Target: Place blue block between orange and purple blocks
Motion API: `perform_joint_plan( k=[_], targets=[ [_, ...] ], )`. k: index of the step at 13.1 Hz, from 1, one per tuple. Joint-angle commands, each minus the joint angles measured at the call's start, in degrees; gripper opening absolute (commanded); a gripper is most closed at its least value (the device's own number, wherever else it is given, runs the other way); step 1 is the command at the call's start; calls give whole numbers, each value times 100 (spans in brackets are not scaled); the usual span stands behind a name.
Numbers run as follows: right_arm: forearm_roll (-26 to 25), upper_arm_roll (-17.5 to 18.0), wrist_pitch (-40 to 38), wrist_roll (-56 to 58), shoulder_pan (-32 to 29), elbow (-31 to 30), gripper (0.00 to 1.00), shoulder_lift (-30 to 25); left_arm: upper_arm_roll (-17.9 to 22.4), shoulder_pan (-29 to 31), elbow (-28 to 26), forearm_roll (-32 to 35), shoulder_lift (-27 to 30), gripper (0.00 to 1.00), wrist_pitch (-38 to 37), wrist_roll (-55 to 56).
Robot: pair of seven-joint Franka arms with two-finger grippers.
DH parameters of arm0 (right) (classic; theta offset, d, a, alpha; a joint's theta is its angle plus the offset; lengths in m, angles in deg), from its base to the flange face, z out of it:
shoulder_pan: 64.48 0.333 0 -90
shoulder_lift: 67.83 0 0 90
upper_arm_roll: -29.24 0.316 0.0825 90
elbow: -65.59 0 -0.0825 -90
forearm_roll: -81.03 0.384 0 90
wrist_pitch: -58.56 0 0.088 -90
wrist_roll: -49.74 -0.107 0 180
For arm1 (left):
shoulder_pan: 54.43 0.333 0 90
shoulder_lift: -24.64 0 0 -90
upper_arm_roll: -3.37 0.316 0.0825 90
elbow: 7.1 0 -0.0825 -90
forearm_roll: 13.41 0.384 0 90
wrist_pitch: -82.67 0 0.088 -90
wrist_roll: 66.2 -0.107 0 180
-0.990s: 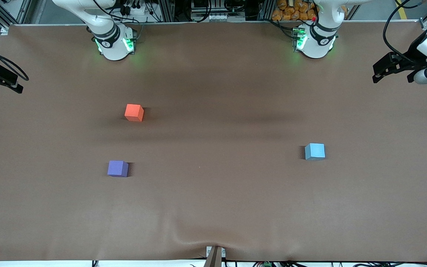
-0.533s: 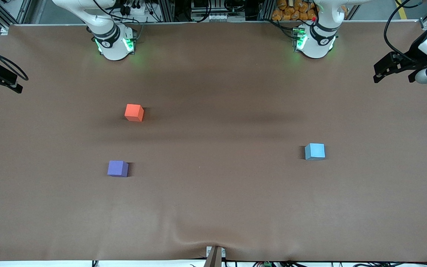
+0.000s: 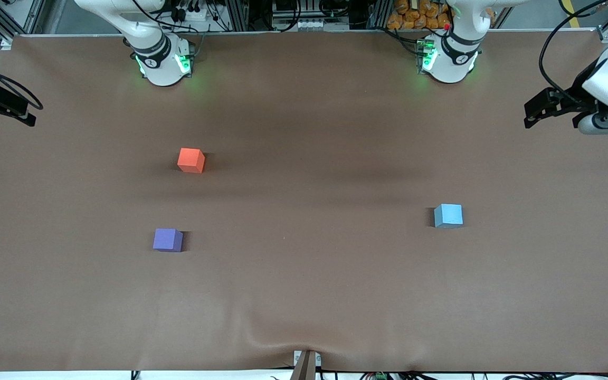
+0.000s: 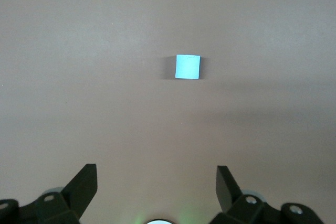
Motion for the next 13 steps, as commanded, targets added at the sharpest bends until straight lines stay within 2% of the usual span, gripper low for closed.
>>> perform_joint_plan(
  k=[1,8,13],
  targets=[
    [-24,68,-139,-89,-124,56,100,-24,-36,11,-110,108,-250,100,283,-42],
    [-41,59,-200,-89,-134,4,100,-6,-317,28,-1709,108,-1068,100,2699,-33],
    [-50,59,-218,-45,-133,-14,100,3,-308,55,-1851,247,-1815,100,3421,-33]
  ],
)
